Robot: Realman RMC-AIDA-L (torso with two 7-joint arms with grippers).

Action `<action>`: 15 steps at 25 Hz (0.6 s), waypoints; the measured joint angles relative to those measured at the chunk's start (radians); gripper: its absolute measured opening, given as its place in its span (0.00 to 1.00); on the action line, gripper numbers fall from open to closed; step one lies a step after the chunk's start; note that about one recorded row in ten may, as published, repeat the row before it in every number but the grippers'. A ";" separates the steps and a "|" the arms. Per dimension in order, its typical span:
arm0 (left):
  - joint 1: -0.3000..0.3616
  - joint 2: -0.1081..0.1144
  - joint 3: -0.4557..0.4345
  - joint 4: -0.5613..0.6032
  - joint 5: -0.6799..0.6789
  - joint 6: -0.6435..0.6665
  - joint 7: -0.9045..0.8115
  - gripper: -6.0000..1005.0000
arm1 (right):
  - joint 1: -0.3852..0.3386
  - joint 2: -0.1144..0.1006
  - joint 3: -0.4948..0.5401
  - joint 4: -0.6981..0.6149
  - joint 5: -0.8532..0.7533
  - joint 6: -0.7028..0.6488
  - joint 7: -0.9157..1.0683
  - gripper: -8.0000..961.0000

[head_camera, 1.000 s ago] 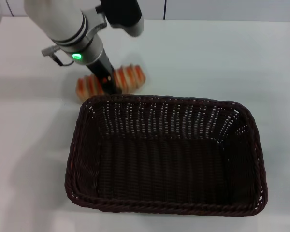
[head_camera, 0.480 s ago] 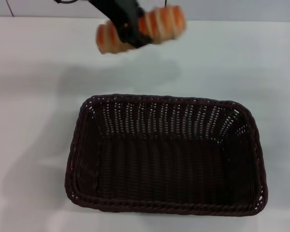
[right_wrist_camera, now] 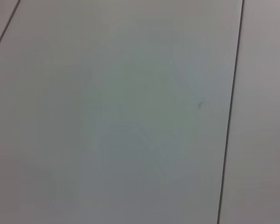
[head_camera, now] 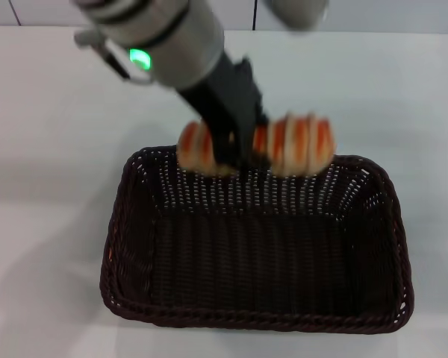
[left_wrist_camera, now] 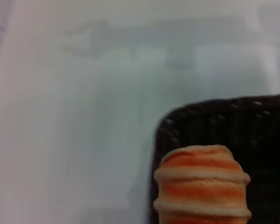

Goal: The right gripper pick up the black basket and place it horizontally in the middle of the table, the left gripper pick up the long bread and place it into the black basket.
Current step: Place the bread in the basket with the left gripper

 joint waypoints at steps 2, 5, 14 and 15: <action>0.023 -0.001 0.036 0.004 -0.007 0.000 -0.006 0.48 | 0.000 0.000 0.001 0.001 0.000 0.000 0.000 0.39; 0.047 -0.001 0.048 0.009 -0.031 0.005 -0.013 0.47 | 0.000 0.000 0.002 -0.001 0.000 0.001 0.000 0.39; 0.081 0.000 0.057 0.029 -0.066 0.006 -0.026 0.48 | 0.003 0.000 0.000 -0.021 0.000 0.009 0.000 0.39; 0.085 0.000 0.059 0.029 -0.066 0.007 -0.026 0.54 | 0.004 0.000 -0.001 -0.023 0.000 0.009 0.000 0.39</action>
